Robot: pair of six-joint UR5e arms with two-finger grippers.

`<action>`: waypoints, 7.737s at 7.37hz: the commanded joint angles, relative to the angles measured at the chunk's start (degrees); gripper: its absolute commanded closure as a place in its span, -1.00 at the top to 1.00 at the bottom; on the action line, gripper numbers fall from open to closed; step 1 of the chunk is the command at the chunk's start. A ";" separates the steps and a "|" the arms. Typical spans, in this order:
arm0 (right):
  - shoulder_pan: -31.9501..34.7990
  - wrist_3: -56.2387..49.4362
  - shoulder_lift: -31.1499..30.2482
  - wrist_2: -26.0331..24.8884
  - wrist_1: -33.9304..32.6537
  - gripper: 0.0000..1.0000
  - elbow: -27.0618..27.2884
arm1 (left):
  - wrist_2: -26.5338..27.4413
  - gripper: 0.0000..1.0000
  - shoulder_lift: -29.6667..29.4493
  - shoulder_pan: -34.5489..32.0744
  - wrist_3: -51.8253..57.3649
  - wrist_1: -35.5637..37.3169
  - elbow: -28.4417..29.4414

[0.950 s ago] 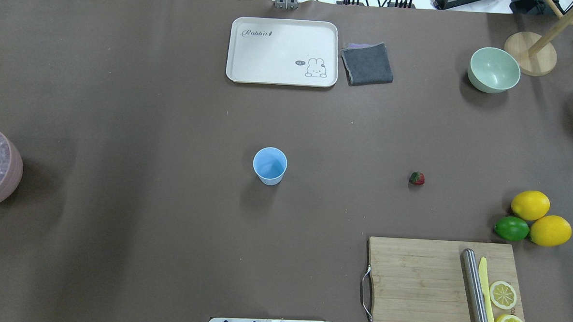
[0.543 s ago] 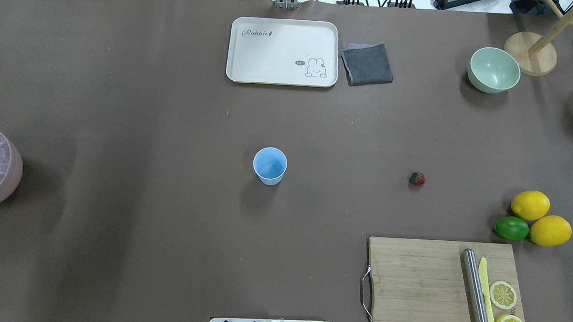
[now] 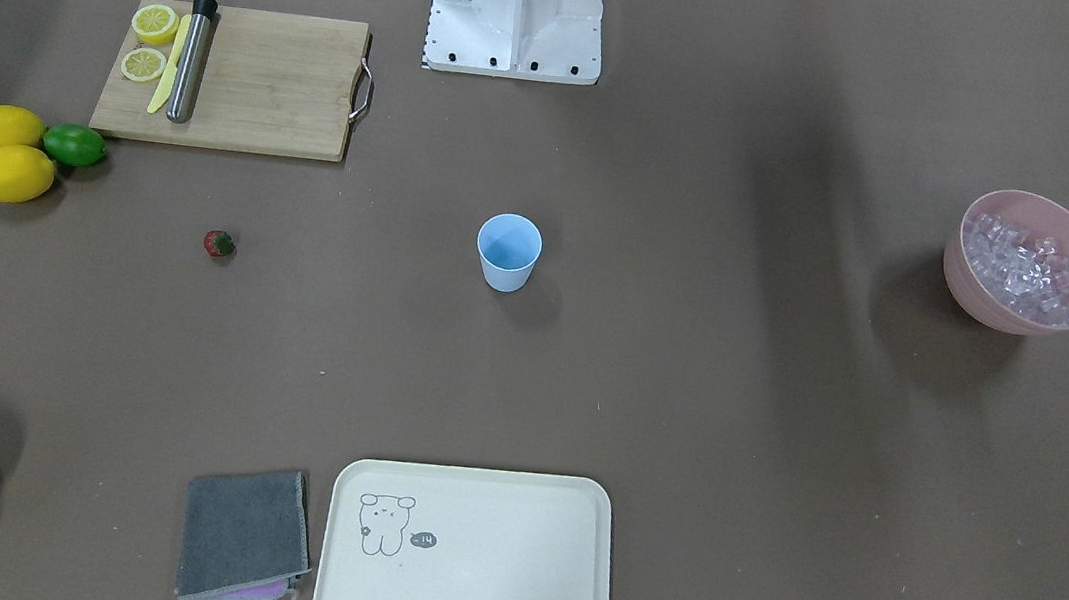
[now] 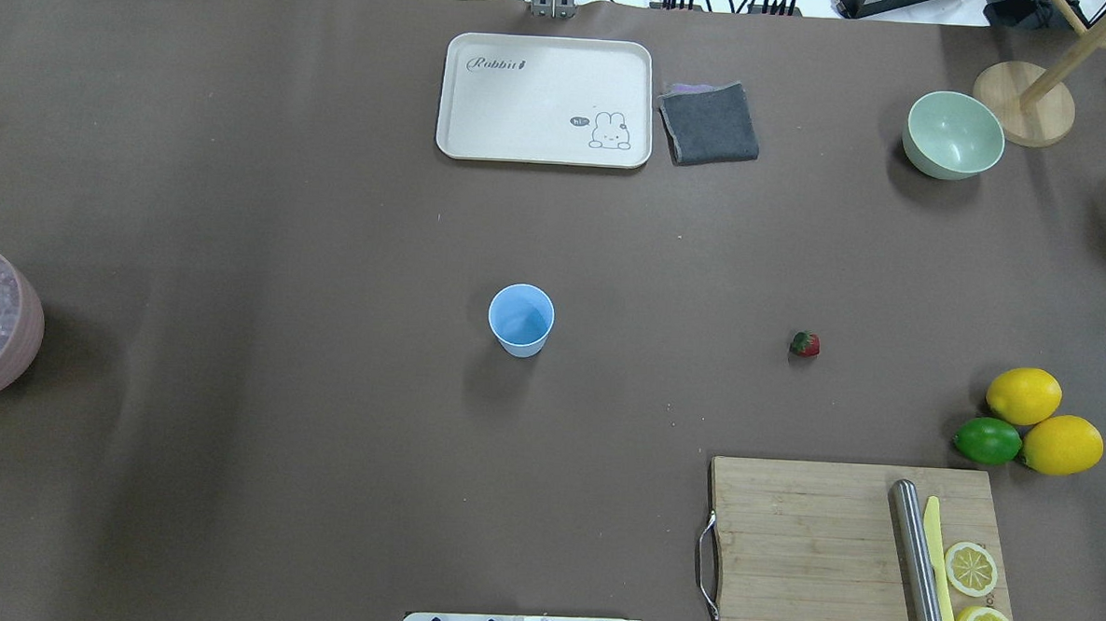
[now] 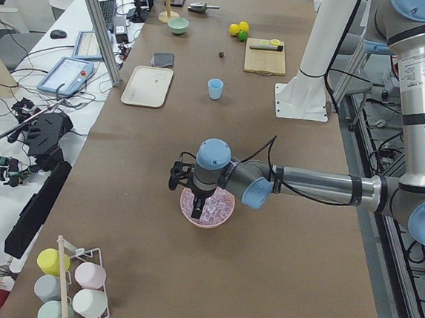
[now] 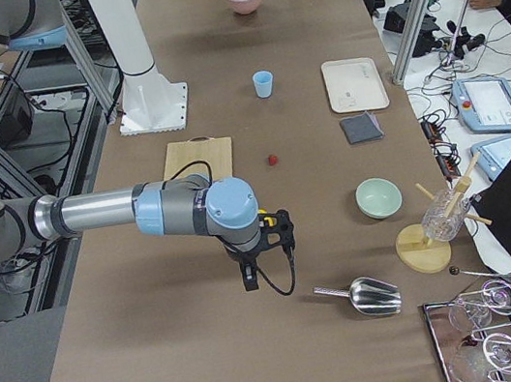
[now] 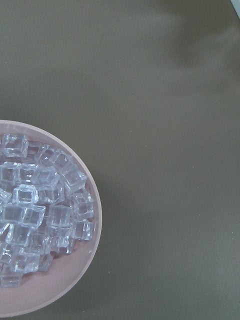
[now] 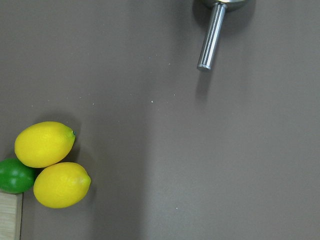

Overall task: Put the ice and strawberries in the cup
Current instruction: 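Move the left gripper over the pink bowl of ice cubes, then lower the left gripper into the bowl and grasp an ice cube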

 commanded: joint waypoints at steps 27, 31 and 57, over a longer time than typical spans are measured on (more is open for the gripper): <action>-0.09 0.62 -0.01 0.17 -0.02 1.00 -0.29 | 4.62 0.49 1.14 15.78 -6.57 -12.91 5.79; -0.09 0.62 0.16 0.17 0.07 1.00 0.06 | 4.71 0.43 0.97 15.78 -6.48 -13.00 6.66; 0.00 0.70 -2.12 1.31 -0.02 1.00 0.94 | 4.37 0.13 -2.20 16.12 -2.35 -11.81 1.55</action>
